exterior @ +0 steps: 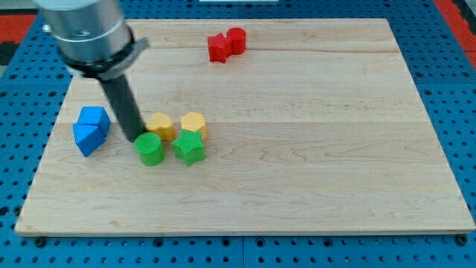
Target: Separate the yellow blocks from each other
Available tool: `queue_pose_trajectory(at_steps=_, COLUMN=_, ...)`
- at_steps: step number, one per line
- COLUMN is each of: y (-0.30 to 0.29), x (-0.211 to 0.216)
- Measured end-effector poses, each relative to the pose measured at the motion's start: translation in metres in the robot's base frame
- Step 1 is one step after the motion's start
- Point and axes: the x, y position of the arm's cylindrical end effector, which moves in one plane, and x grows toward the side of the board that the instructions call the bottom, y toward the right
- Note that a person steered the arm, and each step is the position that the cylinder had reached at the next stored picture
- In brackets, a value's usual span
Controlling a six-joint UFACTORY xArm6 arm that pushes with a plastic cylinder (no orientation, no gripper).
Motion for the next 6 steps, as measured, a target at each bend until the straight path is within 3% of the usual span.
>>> queue_pose_trajectory(at_steps=1, y=0.043, x=-0.014)
queue_pose_trajectory(at_steps=2, y=0.028, x=-0.017)
queue_pose_trajectory(at_steps=3, y=0.052, x=-0.024)
queue_pose_trajectory(at_steps=5, y=0.165, x=-0.024)
queue_pose_trajectory(at_steps=6, y=0.13, x=-0.017)
